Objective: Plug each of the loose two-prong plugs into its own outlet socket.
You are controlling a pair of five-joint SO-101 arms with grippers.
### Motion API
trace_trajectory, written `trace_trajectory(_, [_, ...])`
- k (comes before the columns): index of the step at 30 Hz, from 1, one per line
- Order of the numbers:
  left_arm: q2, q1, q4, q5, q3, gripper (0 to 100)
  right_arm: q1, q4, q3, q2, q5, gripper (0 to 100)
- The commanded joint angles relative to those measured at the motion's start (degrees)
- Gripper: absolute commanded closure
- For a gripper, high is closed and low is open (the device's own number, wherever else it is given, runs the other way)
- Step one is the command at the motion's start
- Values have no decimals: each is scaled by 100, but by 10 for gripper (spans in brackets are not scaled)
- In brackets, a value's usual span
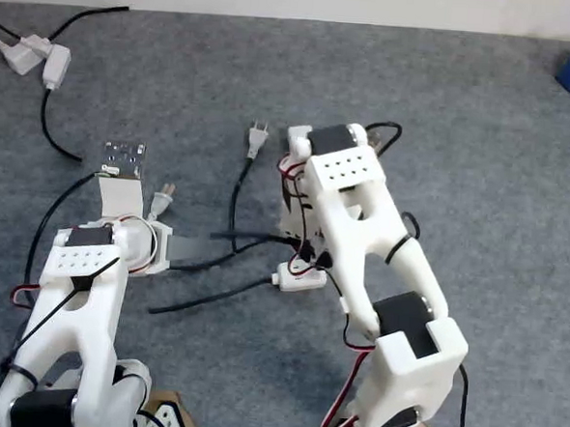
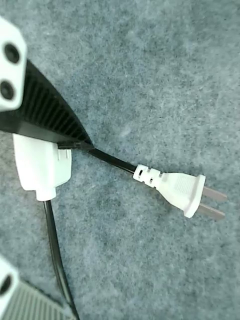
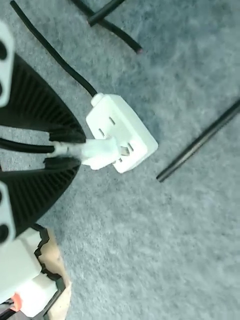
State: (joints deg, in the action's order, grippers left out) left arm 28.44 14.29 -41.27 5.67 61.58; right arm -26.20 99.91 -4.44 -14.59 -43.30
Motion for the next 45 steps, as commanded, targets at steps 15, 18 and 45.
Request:
trace_trajectory(15, [13,40,79,35,-13,564,154,119,-541,119,35,993])
trace_trajectory(18, [13,40,79,35,-13,564,110,119,-796,576,26,993])
trace_trajectory(45, [13,40,79,35,-13,564,-971,66,347,1314,5908,992])
